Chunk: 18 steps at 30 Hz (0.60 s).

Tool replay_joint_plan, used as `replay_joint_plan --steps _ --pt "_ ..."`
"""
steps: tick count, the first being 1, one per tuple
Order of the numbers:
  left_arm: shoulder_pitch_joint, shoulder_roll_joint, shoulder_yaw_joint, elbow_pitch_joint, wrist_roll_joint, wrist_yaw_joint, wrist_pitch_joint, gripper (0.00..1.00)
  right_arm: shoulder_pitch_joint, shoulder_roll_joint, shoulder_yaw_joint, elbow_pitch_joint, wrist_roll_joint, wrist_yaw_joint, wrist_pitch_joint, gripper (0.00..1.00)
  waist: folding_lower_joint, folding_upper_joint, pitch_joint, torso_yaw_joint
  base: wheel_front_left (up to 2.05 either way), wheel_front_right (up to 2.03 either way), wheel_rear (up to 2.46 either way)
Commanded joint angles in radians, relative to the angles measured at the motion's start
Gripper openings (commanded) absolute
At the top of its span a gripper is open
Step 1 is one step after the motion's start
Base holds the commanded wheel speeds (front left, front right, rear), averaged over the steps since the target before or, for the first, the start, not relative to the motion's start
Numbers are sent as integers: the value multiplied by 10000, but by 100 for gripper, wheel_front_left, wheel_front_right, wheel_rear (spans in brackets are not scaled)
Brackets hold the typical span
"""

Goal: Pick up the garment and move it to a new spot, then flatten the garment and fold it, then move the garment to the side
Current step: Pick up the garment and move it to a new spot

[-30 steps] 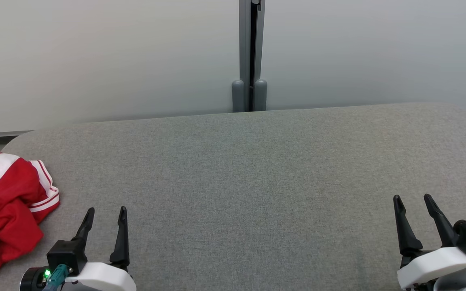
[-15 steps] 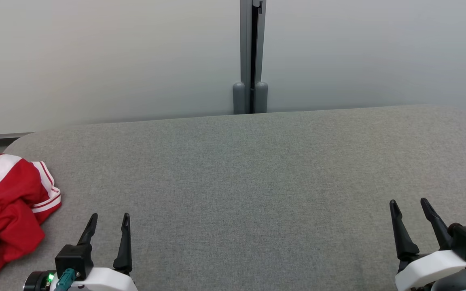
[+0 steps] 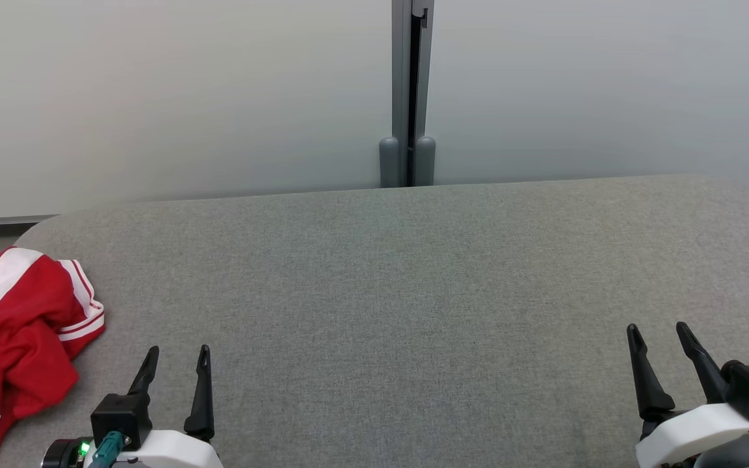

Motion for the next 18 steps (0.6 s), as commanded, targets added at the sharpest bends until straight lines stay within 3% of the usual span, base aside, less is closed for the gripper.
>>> replay_joint_plan --steps 1,10,18 --pt "-135 29 -1 19 -15 54 -14 100 71 -44 -14 7 9 4 21 100 0 0 -10 35 0 0 0" --pt "-230 81 -41 40 -36 44 -14 100 88 -52 -51 -26 -193 4 54 100 0 0 -18 324 0 0 0" --pt "-469 103 -117 -20 -29 93 -10 100 62 -67 155 -494 -370 4 195 100 0 0 94 1483 0 0 0"
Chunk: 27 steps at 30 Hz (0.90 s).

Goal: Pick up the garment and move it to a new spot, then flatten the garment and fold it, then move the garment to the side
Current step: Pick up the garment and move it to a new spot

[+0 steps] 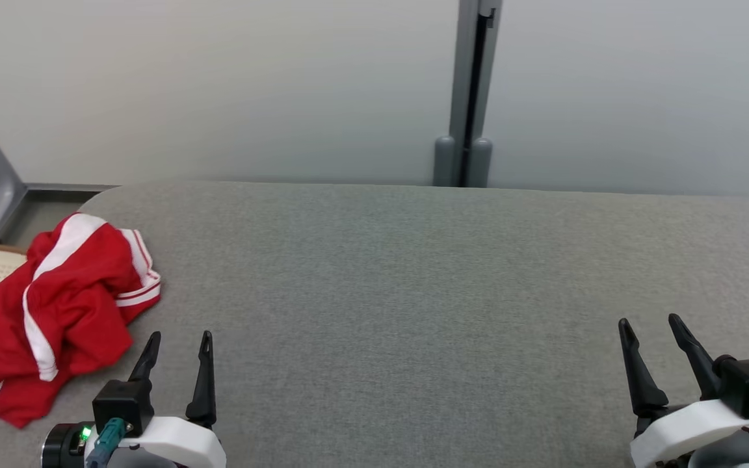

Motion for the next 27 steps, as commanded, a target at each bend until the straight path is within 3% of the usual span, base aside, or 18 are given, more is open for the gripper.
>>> replay_joint_plan --steps 1,16,27 --pt "-224 76 39 -32 -42 31 -4 100 -1 -23 17 -133 -3 4 21 100 0 -1 69 565 0 0 0" --pt "-523 250 137 -318 -103 145 -2 100 -1 141 338 -1033 -147 2 323 100 0 -1 360 3459 0 0 0" --pt "-288 212 310 -678 -302 304 -2 100 -418 55 656 -995 -79 2 419 100 0 -1 651 3862 0 0 0"
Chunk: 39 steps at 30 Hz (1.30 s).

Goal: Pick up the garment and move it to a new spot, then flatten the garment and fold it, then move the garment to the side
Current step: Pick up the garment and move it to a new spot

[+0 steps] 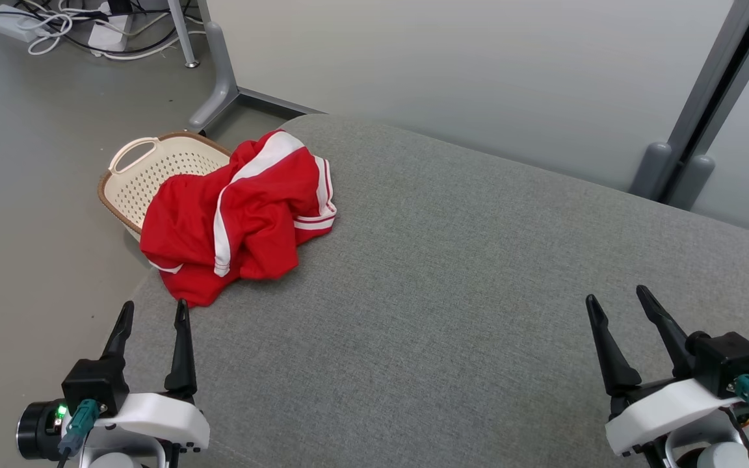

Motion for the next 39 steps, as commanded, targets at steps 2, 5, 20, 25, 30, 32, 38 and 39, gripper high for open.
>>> replay_joint_plan --steps 2,5,20,25,30,32,38,39 --pt "47 5 32 -57 -44 74 -2 100 -131 -63 16 56 39 1 -34 100 0 0 20 9 0 0 0" --pt "22 -7 12 -101 -54 90 0 100 -197 -84 43 133 95 1 -82 100 0 0 35 17 0 0 0" --pt "-2841 -236 -36 2238 -887 -334 211 100 -714 -800 -369 -1067 -198 1 640 100 0 0 2270 -689 0 0 0" --pt "-4367 -212 224 4010 -1285 -453 154 100 -1165 -1307 -501 -1580 -110 1 915 100 0 0 3390 -1069 0 0 0" --pt "-5458 74 559 5872 -1623 -436 120 100 -1467 -1616 -520 -1812 -36 1 1056 100 0 0 3960 -1312 0 0 0" --pt "-5771 108 678 6500 -1742 -340 128 100 -1545 -1671 -534 -1834 2 1 1050 100 0 0 4046 -1354 0 0 0" --pt "-6179 420 957 7253 -1863 -217 5 0 -1705 -1696 -586 -1747 55 1 964 100 0 0 4116 -1451 0 0 0" --pt "-6149 470 957 7148 -1790 -184 -13 0 -1705 -1661 -600 -1703 62 1 924 100 0 0 4078 -1482 0 0 0"
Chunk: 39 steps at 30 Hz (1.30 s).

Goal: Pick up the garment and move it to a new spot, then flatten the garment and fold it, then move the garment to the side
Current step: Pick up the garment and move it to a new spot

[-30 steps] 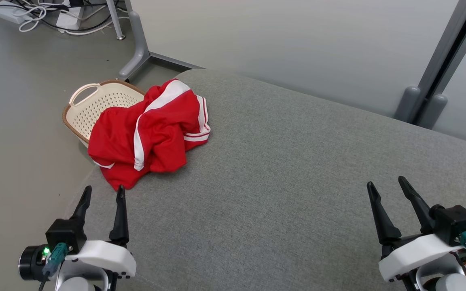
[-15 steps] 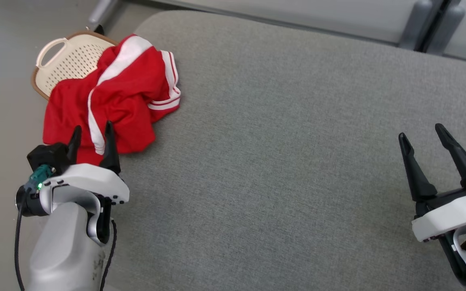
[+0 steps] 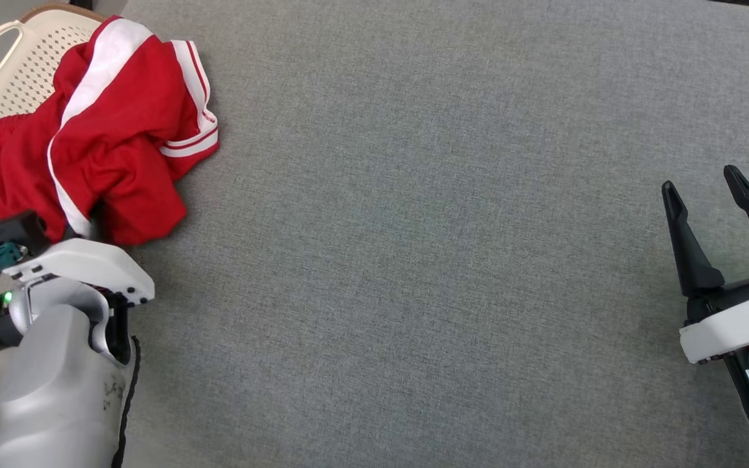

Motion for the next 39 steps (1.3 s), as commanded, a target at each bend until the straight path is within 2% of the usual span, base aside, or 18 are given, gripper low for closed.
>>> replay_joint_plan --steps 1,6,11,18,25,31,39 --pt "-59 196 72 -410 159 113 -80 0 -107 33 -41 69 18 1 -129 100 0 0 -88 -65 0 0 0" --pt "1066 373 446 -2643 681 259 -63 0 -21 330 -64 355 1 1 -442 100 0 0 -548 -409 0 0 0" --pt "2779 331 580 -5009 1291 129 -66 0 120 704 29 813 37 1 -789 100 0 0 -1415 -1017 0 0 0" --pt "5131 -68 -266 -7831 2121 75 -16 0 671 1153 3 1308 60 -1 -1003 100 0 0 -2563 -1843 0 0 0" --pt "6423 -336 -1554 -10191 2500 -253 936 0 953 1531 150 1496 84 1 -1059 100 0 0 -3053 -3125 0 0 0" --pt "6165 -438 -2615 -10905 2646 -638 1420 0 793 1655 301 1547 140 1 -1120 100 0 0 -2882 -4461 0 0 0" --pt "4289 -653 -4170 -10311 2825 -993 1578 0 187 1779 385 1637 358 1 -1439 100 0 0 -1922 -6375 0 0 0"
